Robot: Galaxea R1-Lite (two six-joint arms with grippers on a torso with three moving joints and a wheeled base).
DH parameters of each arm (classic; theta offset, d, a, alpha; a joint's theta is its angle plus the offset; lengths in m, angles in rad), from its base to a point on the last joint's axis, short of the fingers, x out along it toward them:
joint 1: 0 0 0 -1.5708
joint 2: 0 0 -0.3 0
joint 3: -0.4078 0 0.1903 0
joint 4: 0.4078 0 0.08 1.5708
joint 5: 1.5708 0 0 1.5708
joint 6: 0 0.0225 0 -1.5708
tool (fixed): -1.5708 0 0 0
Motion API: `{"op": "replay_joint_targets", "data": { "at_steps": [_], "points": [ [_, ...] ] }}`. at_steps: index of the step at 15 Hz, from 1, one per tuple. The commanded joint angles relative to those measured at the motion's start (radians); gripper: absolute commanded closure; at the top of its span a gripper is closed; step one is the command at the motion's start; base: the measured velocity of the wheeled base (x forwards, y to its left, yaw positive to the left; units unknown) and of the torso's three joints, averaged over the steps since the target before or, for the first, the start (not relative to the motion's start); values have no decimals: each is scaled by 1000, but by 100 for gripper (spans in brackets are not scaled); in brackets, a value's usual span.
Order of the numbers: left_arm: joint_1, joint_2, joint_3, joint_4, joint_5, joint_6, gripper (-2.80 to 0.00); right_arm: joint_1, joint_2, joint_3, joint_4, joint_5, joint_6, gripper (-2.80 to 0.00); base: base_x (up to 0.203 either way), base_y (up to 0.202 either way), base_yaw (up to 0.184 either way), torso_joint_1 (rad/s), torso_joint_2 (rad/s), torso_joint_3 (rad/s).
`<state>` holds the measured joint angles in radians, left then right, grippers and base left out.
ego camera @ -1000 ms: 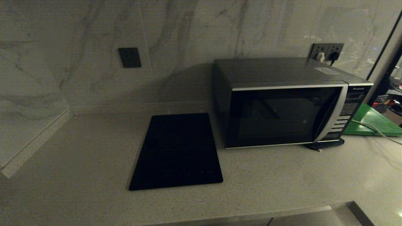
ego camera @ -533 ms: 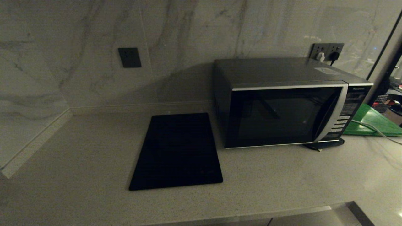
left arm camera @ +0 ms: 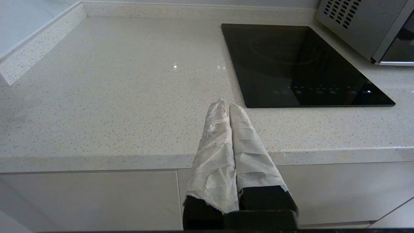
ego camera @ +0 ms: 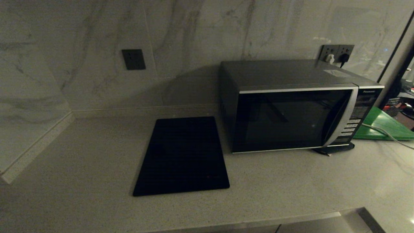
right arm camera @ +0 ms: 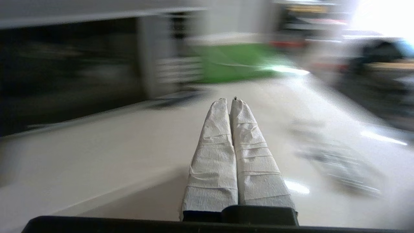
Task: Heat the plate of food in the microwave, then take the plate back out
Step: Open the microwave oven
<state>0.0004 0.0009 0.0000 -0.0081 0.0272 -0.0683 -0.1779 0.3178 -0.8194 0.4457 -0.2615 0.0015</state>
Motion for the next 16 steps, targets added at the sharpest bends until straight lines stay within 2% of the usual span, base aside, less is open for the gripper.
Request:
{"op": "replay_joint_targets", "data": {
  "at_steps": [1, 3, 4, 9, 12, 16],
  "points": [
    [0, 1, -1, 0, 0, -1, 0, -170, 187, -69, -14, -87, -148, 0, 0, 0, 0, 0, 0, 0],
    [1, 0, 0, 0, 0, -1, 0, -227, 277, -79, -88, -111, -290, 0, 0, 0, 0, 0, 0, 0],
    [1, 1, 0, 0, 0, -1, 0, -234, 311, -74, -132, -116, -318, 0, 0, 0, 0, 0, 0, 0],
    [0, 1, 0, 0, 0, -1, 0, -238, 478, -67, -320, -119, -320, 0, 0, 0, 0, 0, 0, 0],
    [1, 1, 0, -1, 0, -1, 0, -238, 526, -82, -342, -123, -314, 0, 0, 0, 0, 0, 0, 0],
    [1, 1, 0, 0, 0, -1, 0, -234, 642, -151, -347, -112, -254, 0, 0, 0, 0, 0, 0, 0]
  ]
}}
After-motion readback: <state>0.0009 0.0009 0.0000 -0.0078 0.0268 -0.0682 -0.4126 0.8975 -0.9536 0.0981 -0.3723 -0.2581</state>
